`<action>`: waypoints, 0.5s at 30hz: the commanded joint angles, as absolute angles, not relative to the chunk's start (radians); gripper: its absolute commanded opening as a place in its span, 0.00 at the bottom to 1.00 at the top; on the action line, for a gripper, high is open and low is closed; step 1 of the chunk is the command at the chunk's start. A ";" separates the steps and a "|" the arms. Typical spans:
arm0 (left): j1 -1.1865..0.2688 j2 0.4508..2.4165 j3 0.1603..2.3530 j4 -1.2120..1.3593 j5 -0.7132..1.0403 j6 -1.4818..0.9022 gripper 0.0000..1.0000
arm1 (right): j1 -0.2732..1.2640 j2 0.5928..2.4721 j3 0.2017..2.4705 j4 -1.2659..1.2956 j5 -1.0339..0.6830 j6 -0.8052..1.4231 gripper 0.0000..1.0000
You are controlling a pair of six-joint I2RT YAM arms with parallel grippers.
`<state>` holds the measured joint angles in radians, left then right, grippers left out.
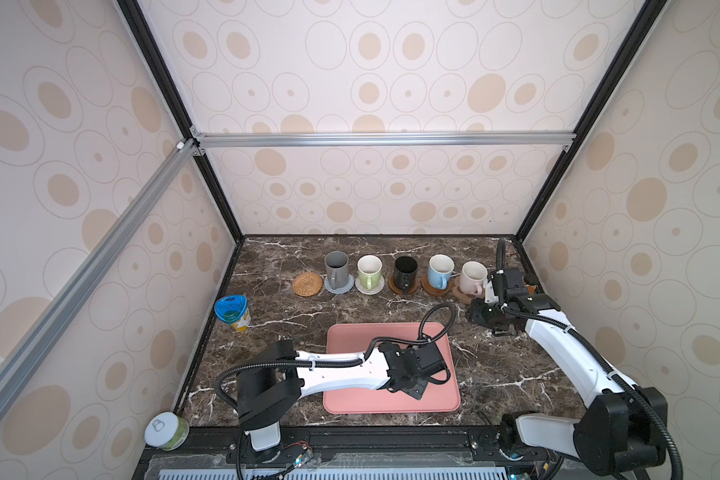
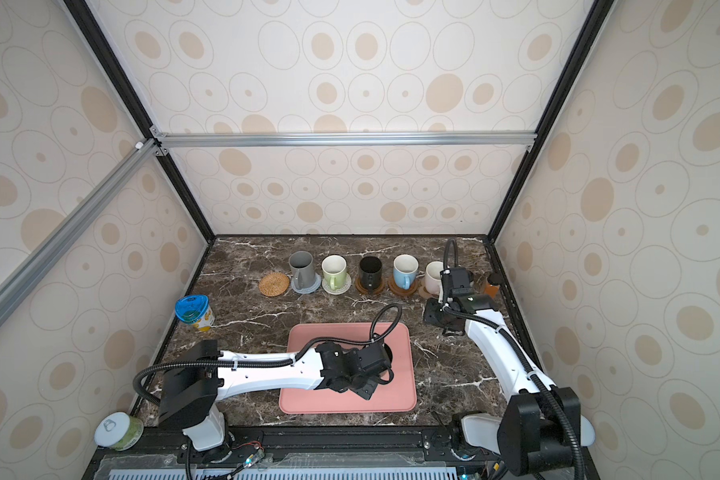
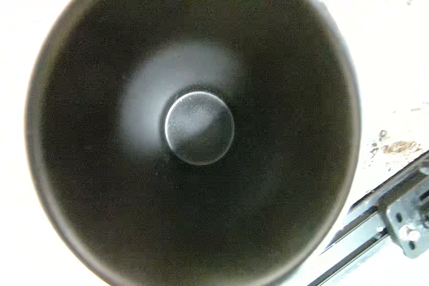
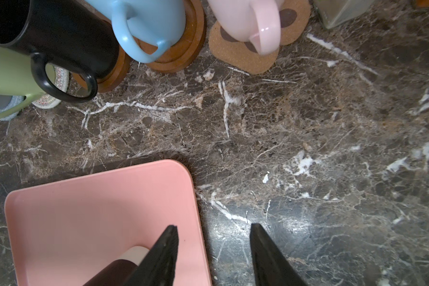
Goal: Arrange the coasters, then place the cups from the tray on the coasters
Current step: 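Carry the black mug with the left gripper toward the woven straw coaster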
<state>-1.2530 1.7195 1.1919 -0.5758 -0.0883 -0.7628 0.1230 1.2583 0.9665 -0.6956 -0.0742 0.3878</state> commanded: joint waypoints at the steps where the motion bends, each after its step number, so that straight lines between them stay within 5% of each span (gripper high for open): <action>1: -1.229 1.645 1.184 -0.528 -0.137 -0.760 0.13 | 0.117 1.260 1.000 -0.735 -0.055 0.393 0.51; 15: -1.141 1.515 1.064 -0.481 -0.169 -0.771 0.12 | 0.117 1.268 1.023 -0.769 -0.054 0.417 0.51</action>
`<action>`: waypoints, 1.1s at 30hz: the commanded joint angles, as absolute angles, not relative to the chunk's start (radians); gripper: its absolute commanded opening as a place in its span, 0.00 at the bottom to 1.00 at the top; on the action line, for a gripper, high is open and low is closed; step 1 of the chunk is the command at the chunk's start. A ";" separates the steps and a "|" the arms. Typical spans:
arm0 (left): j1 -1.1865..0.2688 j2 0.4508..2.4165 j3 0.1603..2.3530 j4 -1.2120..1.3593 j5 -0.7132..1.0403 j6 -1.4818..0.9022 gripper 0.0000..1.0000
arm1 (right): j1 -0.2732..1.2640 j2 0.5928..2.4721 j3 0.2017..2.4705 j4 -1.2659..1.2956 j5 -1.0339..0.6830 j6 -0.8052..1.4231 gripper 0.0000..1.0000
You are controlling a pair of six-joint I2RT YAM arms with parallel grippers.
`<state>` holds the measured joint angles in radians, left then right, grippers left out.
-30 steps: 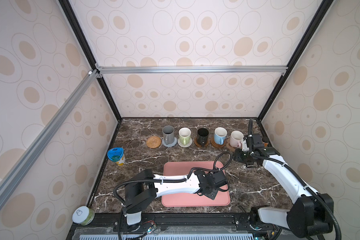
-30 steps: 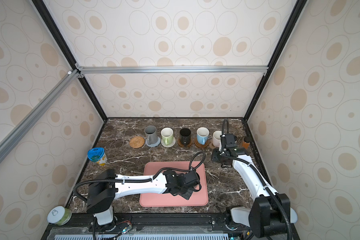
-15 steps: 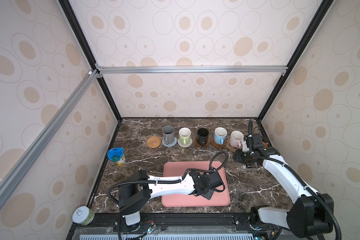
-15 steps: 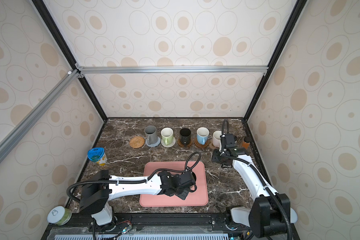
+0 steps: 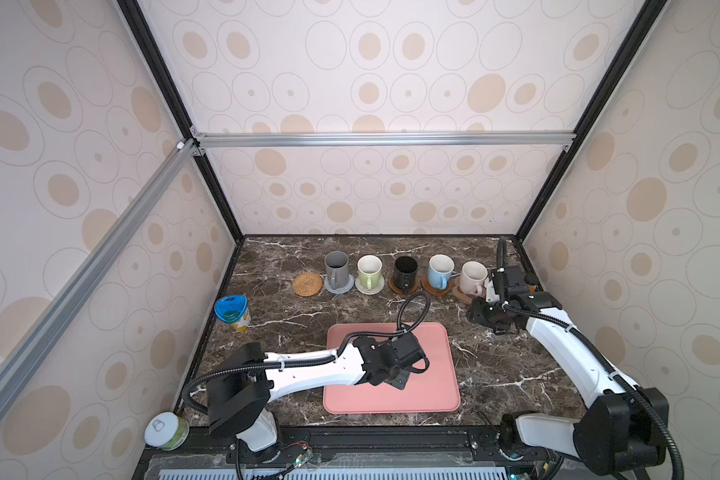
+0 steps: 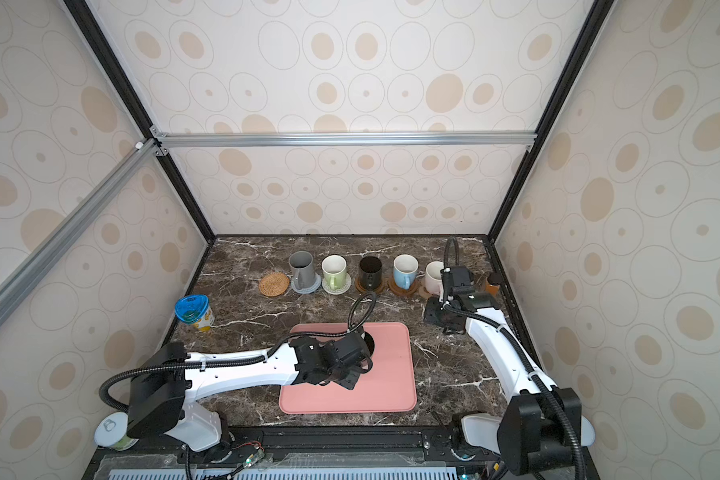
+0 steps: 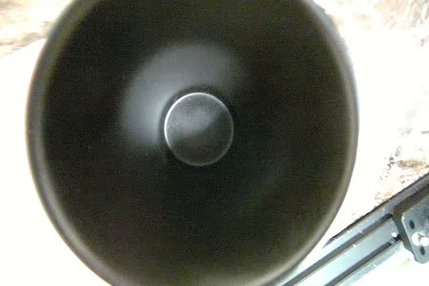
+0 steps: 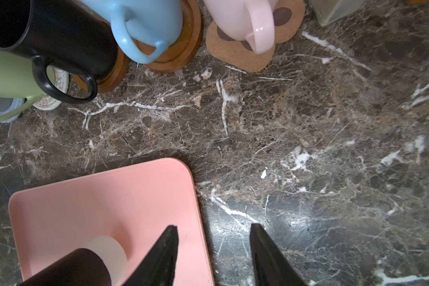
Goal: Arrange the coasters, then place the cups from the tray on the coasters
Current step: 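Carry the black mug with the left gripper toward the woven straw coaster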
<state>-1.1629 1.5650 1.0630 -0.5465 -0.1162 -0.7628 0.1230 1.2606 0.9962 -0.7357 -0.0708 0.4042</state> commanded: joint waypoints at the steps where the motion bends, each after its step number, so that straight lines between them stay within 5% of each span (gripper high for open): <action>1: -1.136 1.507 1.055 -0.479 -0.170 -0.772 0.11 | 0.117 1.269 1.025 -0.773 -0.052 0.419 0.51; 33: -0.841 1.311 0.948 -0.497 -0.136 -0.642 0.11 | 0.117 1.300 1.057 -0.787 -0.052 0.473 0.51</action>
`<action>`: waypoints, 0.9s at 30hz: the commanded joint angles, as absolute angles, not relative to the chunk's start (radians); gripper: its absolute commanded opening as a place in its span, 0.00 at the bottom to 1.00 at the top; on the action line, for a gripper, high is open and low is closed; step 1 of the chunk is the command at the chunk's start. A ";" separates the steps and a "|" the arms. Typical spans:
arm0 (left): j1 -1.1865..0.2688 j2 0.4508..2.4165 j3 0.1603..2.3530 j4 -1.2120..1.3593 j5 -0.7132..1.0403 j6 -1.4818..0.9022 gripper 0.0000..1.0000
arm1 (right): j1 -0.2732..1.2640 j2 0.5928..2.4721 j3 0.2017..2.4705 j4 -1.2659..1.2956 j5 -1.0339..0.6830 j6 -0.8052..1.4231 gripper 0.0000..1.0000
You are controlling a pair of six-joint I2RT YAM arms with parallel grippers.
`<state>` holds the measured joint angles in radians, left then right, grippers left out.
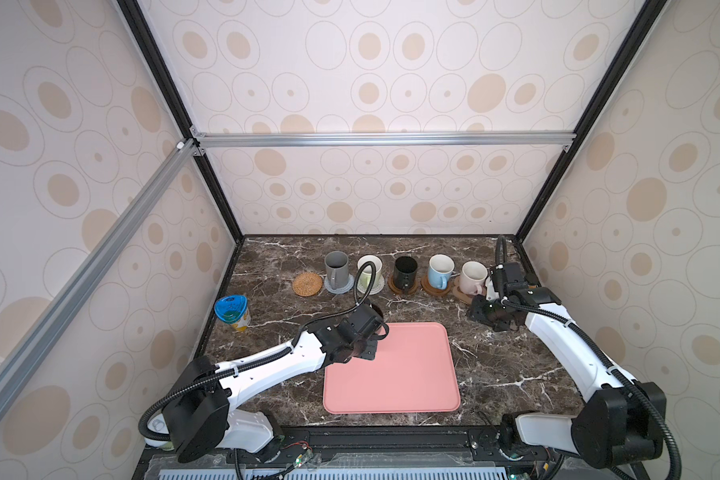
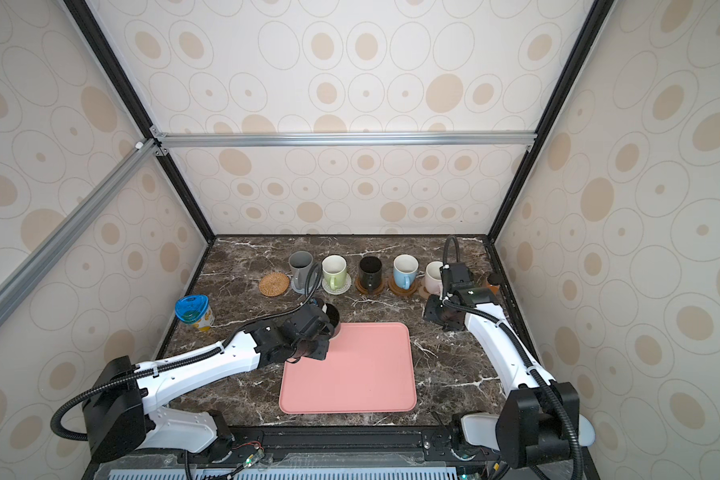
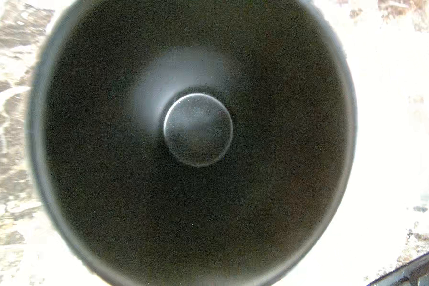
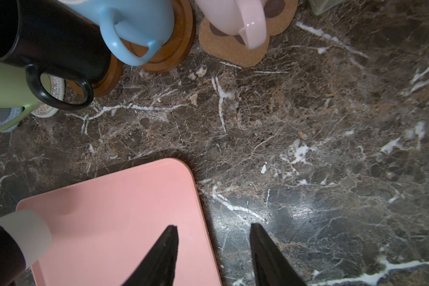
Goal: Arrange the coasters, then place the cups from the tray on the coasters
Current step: 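Carry the black mug with the left gripper toward the woven straw coaster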
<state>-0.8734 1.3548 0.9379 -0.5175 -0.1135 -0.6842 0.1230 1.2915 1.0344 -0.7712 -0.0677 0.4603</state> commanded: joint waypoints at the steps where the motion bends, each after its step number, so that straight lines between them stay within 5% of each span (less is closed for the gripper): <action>1: -0.828 1.304 0.945 -0.498 -0.131 -0.637 0.11 | 0.117 1.301 1.057 -0.786 -0.051 0.473 0.51; 27: -0.453 1.220 0.886 -0.478 -0.048 -0.449 0.10 | 0.117 1.310 1.075 -0.792 -0.045 0.469 0.51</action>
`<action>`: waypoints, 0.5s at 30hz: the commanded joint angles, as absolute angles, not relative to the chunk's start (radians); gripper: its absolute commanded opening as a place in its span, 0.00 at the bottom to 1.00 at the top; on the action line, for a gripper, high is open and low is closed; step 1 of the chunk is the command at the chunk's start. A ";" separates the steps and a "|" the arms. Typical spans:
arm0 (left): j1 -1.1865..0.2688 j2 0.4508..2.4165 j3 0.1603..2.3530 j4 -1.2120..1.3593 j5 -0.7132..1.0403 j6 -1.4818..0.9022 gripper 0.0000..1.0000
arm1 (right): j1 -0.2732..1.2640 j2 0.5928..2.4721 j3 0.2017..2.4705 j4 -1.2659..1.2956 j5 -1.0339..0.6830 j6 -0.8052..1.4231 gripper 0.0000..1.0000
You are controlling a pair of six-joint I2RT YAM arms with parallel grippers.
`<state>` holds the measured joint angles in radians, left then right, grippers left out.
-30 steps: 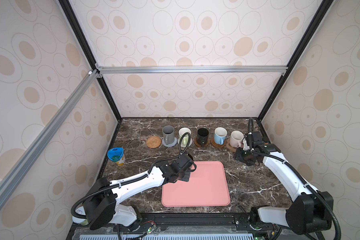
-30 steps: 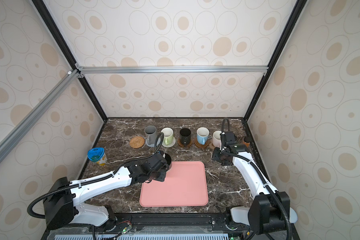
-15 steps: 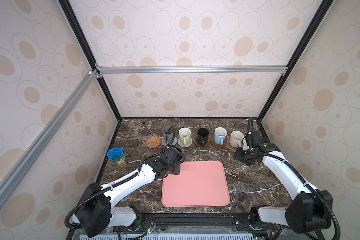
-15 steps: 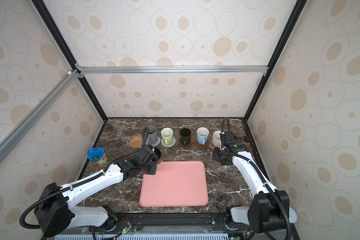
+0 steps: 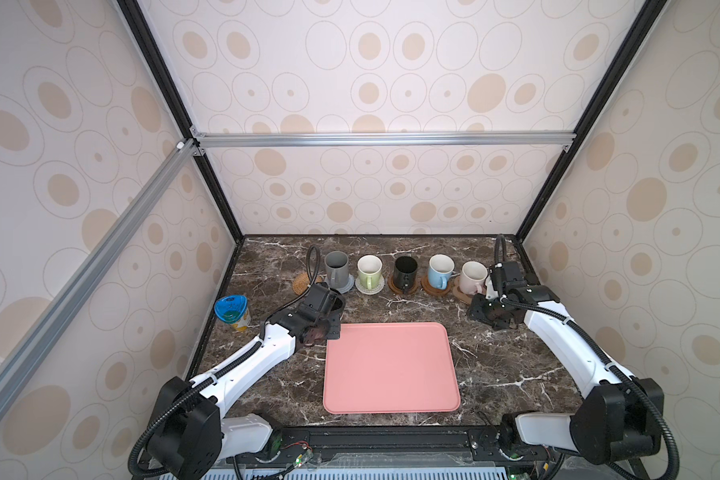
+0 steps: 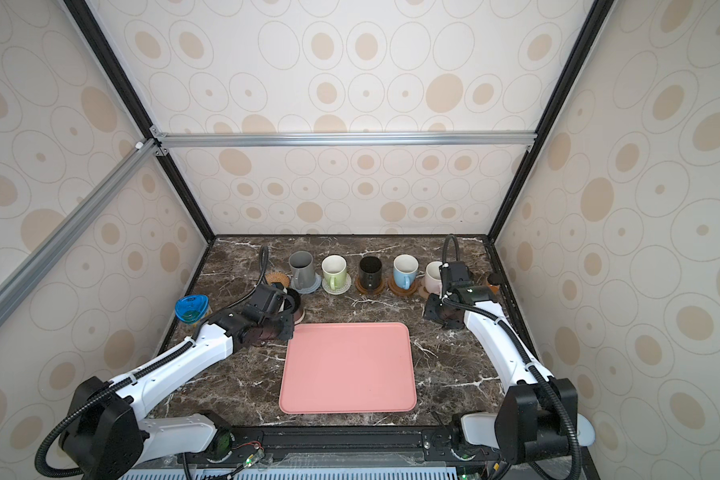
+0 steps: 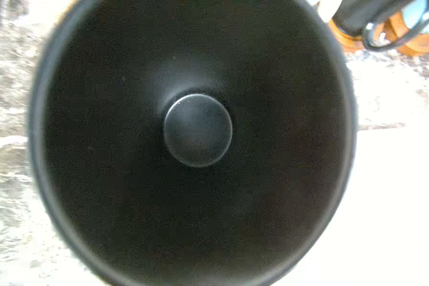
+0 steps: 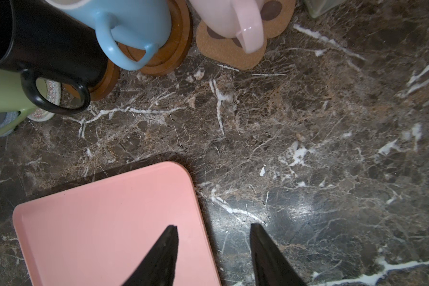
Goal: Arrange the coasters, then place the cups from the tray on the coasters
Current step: 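Carry the black mug with the left gripper toward the woven straw coaster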
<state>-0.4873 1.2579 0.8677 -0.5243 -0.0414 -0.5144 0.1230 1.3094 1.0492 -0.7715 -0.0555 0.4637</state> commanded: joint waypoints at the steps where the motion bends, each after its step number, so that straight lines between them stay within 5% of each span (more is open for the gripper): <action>1: -0.436 1.221 0.887 -0.473 -0.043 -0.439 0.10 | 0.117 1.307 1.073 -0.793 -0.044 0.469 0.51; 15: -0.238 1.291 0.939 -0.435 0.012 -0.293 0.09 | 0.117 1.267 1.057 -0.805 -0.032 0.472 0.51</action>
